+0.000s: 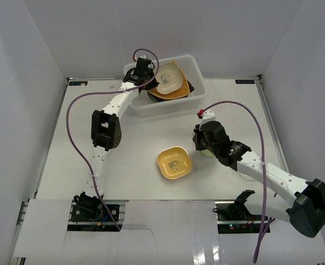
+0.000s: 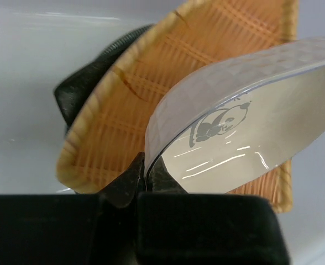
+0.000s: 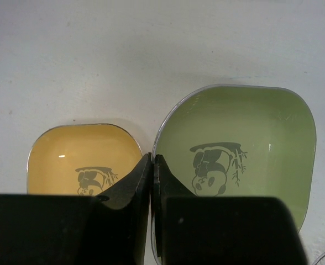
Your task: Place the plates into the plastic bin on the countertop
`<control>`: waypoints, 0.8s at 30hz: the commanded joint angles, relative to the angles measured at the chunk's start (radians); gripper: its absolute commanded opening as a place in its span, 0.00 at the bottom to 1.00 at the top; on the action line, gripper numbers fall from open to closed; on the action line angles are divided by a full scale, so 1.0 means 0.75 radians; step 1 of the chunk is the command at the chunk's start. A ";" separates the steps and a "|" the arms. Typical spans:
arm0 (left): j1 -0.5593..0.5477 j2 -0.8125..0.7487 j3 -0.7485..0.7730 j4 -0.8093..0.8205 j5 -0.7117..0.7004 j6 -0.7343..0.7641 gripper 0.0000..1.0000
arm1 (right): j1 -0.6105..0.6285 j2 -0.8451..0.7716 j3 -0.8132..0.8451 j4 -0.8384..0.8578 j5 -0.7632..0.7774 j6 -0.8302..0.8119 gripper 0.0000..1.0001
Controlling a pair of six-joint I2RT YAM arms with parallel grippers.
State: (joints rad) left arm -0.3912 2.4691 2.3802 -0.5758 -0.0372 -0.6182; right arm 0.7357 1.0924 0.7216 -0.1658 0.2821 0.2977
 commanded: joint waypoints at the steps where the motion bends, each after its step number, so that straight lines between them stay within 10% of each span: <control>1: 0.025 -0.093 0.001 0.128 0.043 -0.018 0.08 | 0.009 0.000 0.120 0.012 0.035 -0.043 0.08; 6: 0.025 -0.126 -0.044 0.144 0.147 0.002 0.68 | 0.007 0.091 0.324 0.014 0.106 -0.092 0.08; 9: 0.029 -0.152 -0.044 0.144 0.189 0.014 0.84 | 0.007 0.165 0.430 0.047 0.137 -0.149 0.08; 18: 0.049 -0.584 -0.256 0.150 0.183 0.076 0.86 | -0.095 0.599 0.897 0.203 -0.009 -0.389 0.08; 24: 0.053 -1.150 -1.015 0.218 0.023 -0.010 0.81 | -0.120 0.910 1.261 0.235 -0.159 -0.573 0.08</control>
State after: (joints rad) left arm -0.3569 1.7794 1.8000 -0.4129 0.0494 -0.5945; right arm 0.6506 1.7168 1.5425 -0.0544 0.2409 -0.0299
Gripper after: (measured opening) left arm 0.819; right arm 0.081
